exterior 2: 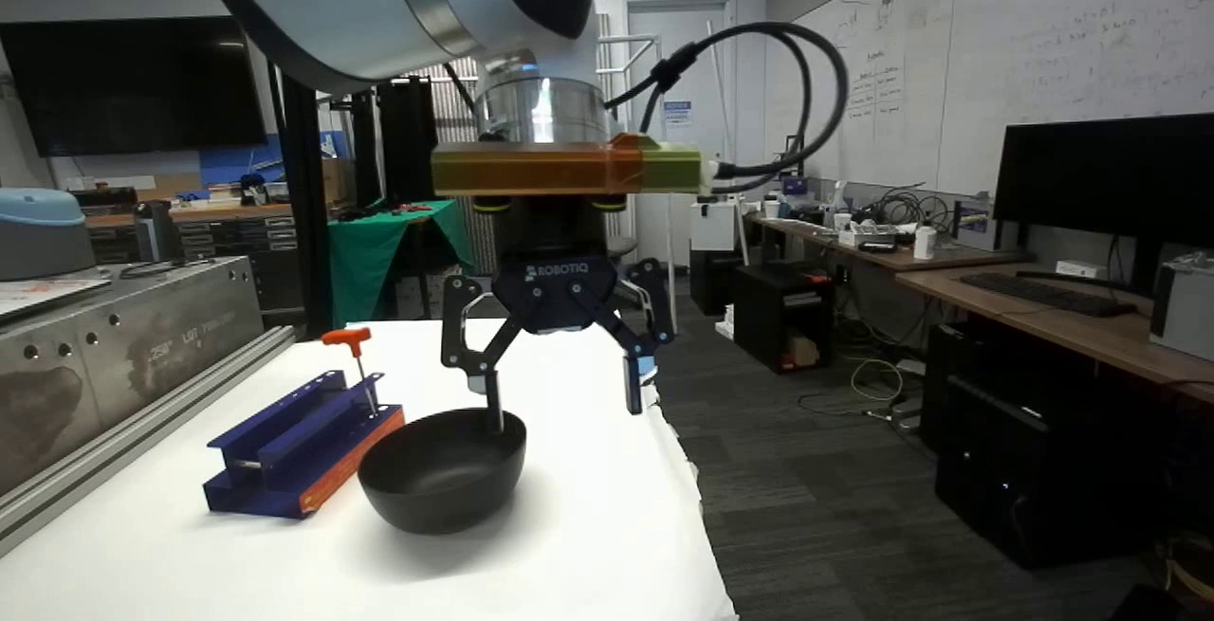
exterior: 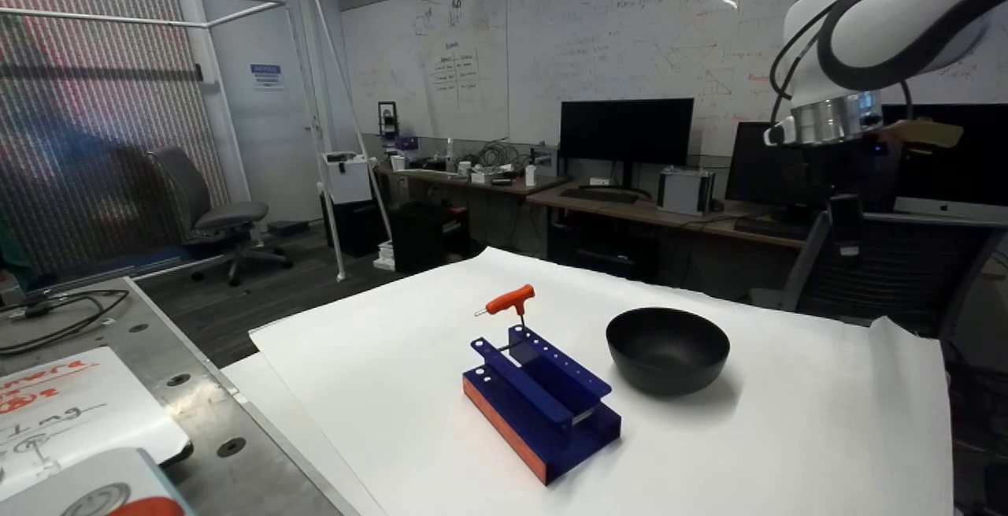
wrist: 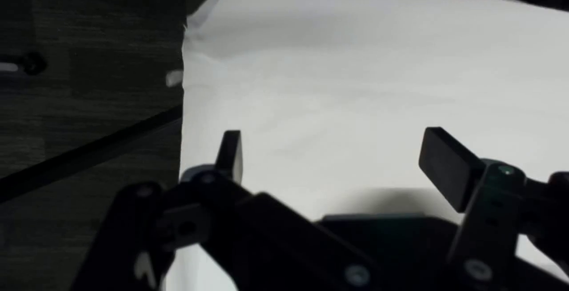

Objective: Pick up the orange object tool and put it in the bowl

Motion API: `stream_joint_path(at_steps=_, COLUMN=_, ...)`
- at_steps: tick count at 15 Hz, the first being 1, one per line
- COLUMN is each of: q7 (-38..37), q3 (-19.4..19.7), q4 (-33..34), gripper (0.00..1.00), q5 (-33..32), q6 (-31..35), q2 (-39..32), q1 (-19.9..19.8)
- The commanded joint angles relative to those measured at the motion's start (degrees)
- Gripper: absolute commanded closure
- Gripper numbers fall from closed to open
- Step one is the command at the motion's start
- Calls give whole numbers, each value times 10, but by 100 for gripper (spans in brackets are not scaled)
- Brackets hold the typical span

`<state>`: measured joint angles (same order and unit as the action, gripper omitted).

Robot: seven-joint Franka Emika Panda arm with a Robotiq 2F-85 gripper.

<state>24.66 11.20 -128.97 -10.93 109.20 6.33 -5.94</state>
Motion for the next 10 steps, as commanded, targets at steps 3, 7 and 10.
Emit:
stream_joint_path(at_steps=3, q7=-64, q3=-83, q4=147, gripper=0, q5=-22, q6=15, q2=-134, q1=49)
stream_joint_path(at_steps=7, q7=-82, q3=-127, q4=254, gripper=0, q5=-12, q6=47, q2=-225, q1=80)
stream_joint_path(at_steps=10, q7=-58, q3=-154, q4=323, gripper=0, q5=27, q6=63, q2=-275, q1=88)
